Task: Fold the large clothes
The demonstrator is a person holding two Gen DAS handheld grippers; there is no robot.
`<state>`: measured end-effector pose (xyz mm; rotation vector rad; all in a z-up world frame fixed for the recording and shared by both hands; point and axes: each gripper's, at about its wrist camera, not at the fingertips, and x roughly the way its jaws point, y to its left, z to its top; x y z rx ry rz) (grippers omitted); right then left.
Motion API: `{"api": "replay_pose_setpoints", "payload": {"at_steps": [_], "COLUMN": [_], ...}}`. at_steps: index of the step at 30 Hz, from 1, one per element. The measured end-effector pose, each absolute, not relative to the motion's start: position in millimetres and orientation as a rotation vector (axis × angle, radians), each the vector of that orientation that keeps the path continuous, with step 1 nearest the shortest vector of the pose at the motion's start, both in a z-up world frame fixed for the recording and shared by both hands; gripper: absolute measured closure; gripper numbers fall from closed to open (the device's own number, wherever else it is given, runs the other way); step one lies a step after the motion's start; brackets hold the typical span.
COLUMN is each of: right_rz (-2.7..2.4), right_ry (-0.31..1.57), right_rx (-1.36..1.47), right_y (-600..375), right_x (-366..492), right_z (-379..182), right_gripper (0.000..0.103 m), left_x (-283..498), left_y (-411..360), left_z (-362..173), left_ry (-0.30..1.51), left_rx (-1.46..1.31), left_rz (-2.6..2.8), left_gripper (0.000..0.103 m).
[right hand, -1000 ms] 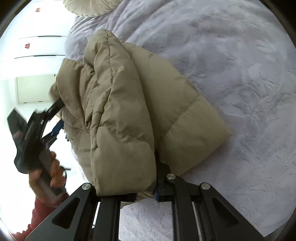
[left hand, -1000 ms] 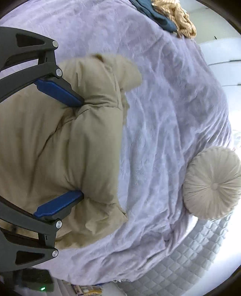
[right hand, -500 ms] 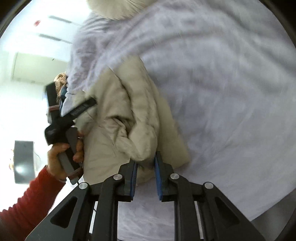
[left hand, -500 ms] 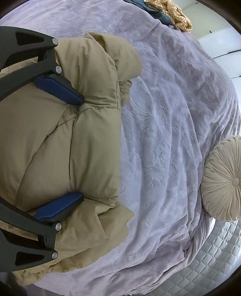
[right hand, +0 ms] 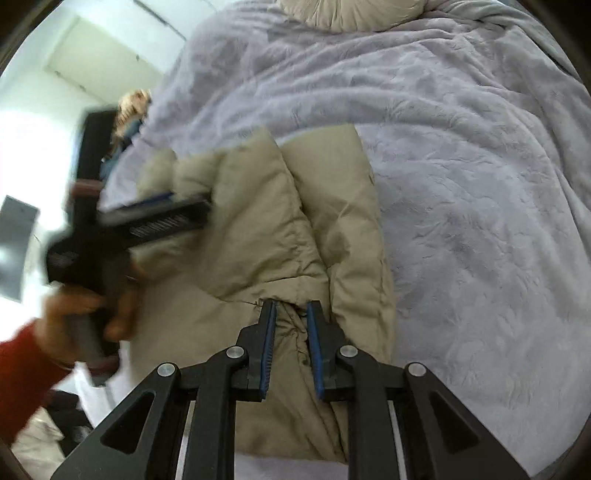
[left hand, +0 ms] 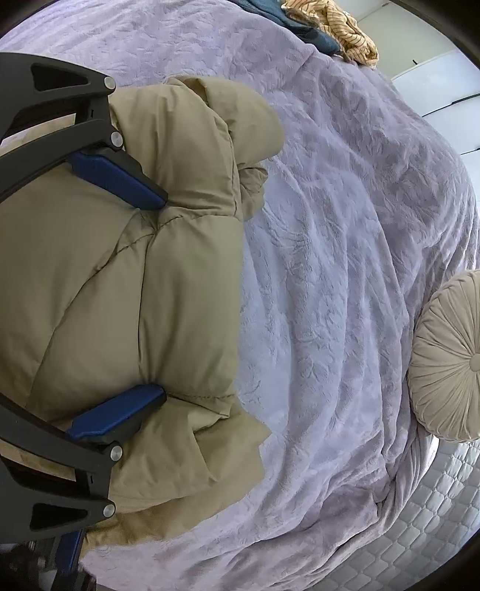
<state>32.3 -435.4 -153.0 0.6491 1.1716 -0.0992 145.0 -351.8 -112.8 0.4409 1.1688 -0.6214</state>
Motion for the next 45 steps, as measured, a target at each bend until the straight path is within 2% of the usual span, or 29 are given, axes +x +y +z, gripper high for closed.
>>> {"api": "replay_pose_setpoints", "payload": {"at_steps": [5, 12, 13, 14, 16, 17, 18, 19, 20, 26, 41, 45], "right_rz": [-0.077, -0.053, -0.046, -0.038, -0.015, -0.008, 0.015, 0.038, 0.050, 0.068, 0.373, 0.409], "right_ry": [1.216, 1.233, 1.237, 1.241, 1.241, 1.236, 1.220, 1.206, 1.186, 1.169, 1.380, 1.373], "right_rx": [0.668, 0.715, 0.728, 0.740, 0.752, 0.753, 0.767, 0.783, 0.793, 0.778, 0.992, 1.088], "right_y": [-437, -443, -445, -447, -451, -454, -457, -460, -462, -486, -489, -477], "right_x": [37, 38, 38, 38, 37, 36, 34, 33, 32, 41, 115, 127], "right_z": [-178, -195, -195, -193, -185, -180, -173, -169, -163, -157, -269, -286], "right_gripper": [0.083, 0.080, 0.080, 0.079, 0.074, 0.060, 0.034, 0.020, 0.000, 0.000, 0.000, 0.000], "left_x": [145, 156, 157, 158, 156, 154, 151, 148, 146, 136, 149, 153], "left_y": [-338, -240, -221, -207, -177, -169, -162, -157, -154, -139, -157, -164], "left_z": [-94, -53, -53, -55, -66, -74, -84, -96, -105, -147, -205, -226], "left_ry": [1.150, 1.198, 1.218, 1.237, 1.289, 1.317, 1.354, 1.395, 1.423, 1.540, 1.584, 1.622], "left_rx": [0.406, 0.191, 0.135, 0.091, -0.021, -0.044, -0.062, -0.083, -0.101, -0.357, -0.462, -0.553], "left_rz": [-0.604, -0.566, -0.570, -0.575, -0.593, -0.599, -0.607, -0.624, -0.639, -0.772, -0.951, -0.965], "left_gripper": [0.008, 0.008, 0.006, 0.000, 0.000, 0.000, 0.000, 0.000, 0.000, 0.000, 0.000, 0.000]}}
